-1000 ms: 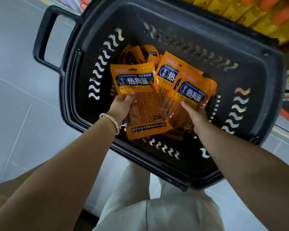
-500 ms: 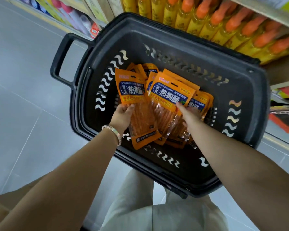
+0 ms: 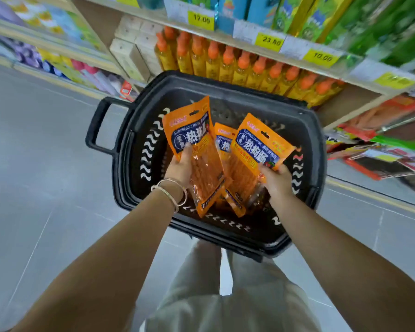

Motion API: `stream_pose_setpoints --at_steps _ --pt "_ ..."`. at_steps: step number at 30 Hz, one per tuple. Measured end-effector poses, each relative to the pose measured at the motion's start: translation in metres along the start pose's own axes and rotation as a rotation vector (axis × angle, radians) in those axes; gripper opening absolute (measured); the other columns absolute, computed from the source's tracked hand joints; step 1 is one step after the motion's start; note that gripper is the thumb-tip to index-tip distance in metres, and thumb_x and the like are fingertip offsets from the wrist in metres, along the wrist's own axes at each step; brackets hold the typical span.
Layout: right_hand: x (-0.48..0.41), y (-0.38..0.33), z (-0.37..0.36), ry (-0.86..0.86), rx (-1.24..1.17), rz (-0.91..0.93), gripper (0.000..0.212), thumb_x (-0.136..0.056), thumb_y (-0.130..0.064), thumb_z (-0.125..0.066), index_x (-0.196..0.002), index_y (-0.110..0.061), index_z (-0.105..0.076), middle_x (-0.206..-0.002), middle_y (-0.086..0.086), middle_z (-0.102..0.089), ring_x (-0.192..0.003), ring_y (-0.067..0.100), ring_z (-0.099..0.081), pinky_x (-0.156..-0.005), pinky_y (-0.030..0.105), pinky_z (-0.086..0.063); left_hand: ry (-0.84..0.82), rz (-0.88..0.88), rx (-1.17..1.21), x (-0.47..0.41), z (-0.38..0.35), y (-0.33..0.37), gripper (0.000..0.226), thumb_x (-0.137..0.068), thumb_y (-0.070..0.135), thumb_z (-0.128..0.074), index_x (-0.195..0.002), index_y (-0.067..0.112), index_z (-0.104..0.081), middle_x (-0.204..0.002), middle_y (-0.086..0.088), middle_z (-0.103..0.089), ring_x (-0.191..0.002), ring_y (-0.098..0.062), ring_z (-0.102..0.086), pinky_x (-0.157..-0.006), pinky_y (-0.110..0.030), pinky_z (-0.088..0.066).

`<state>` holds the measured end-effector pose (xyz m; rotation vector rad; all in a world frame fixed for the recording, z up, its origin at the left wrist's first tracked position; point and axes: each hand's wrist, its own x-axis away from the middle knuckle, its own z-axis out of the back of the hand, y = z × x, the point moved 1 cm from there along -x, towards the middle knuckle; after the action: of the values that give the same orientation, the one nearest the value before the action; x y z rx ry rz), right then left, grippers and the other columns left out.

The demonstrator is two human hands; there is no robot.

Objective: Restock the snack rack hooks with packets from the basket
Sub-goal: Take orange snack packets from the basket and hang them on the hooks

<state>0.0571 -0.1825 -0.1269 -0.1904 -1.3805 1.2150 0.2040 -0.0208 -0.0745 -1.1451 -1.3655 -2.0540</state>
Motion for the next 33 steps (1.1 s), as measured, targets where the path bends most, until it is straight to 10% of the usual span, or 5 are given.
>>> stream_pose_setpoints --at_steps 6,12,16,22,33 --pt "0.068 -0.053 0.068 0.124 -0.027 0.247 0.044 -0.095 -0.041 -0.05 -0.092 0.002 -0.061 -0.097 0.025 -0.064 -0.086 0.023 -0.059 -0.083 0.041 -0.044 -0.053 -0.388 -0.246 0.092 -0.013 0.057 0.085 -0.082 0.075 -0.032 -0.145 0.018 -0.034 -0.141 -0.01 -0.048 -0.127 -0.03 -0.046 -0.106 -0.038 -0.033" --pt "0.126 -0.103 0.166 0.336 -0.006 0.557 0.039 -0.1 -0.026 -0.045 -0.077 0.005 -0.052 -0.079 0.027 -0.054 -0.075 0.026 -0.049 -0.074 0.042 -0.034 -0.223 -0.884 -0.368 0.19 -0.066 0.104 0.05 -0.099 0.041 -0.037 -0.136 0.008 -0.046 -0.112 0.005 -0.054 -0.098 0.001 -0.054 -0.069 0.003 -0.025" --pt "0.149 -0.128 0.243 0.473 -0.013 0.707 0.027 -0.099 -0.021 -0.045 -0.073 -0.012 -0.049 -0.066 -0.003 -0.046 -0.074 0.018 -0.043 -0.064 0.028 -0.028 -0.326 -1.087 -0.32 0.255 -0.112 0.119 0.024 -0.098 0.029 -0.045 -0.115 0.017 -0.058 -0.1 0.014 -0.05 -0.091 0.007 -0.043 -0.066 -0.002 -0.03" --pt "0.165 -0.164 0.374 0.581 -0.092 0.821 0.032 -0.1 -0.027 -0.043 -0.104 0.0 -0.06 -0.102 0.019 -0.062 -0.099 0.032 -0.055 -0.082 0.037 -0.038 -0.298 -1.313 -0.15 0.343 -0.188 0.136 0.02 -0.094 0.011 -0.053 -0.112 0.008 -0.063 -0.096 0.004 -0.06 -0.086 -0.008 -0.055 -0.066 -0.004 -0.04" --pt "0.194 -0.27 0.54 0.575 -0.33 0.968 0.036 -0.096 -0.037 -0.049 -0.1 -0.003 -0.06 -0.081 0.005 -0.058 -0.087 0.025 -0.061 -0.069 0.04 -0.044 -0.295 -1.285 0.06 0.466 -0.294 0.176 0.03 -0.091 0.049 -0.052 -0.073 0.027 -0.062 -0.072 0.013 -0.067 -0.067 -0.006 -0.064 -0.06 -0.022 -0.048"
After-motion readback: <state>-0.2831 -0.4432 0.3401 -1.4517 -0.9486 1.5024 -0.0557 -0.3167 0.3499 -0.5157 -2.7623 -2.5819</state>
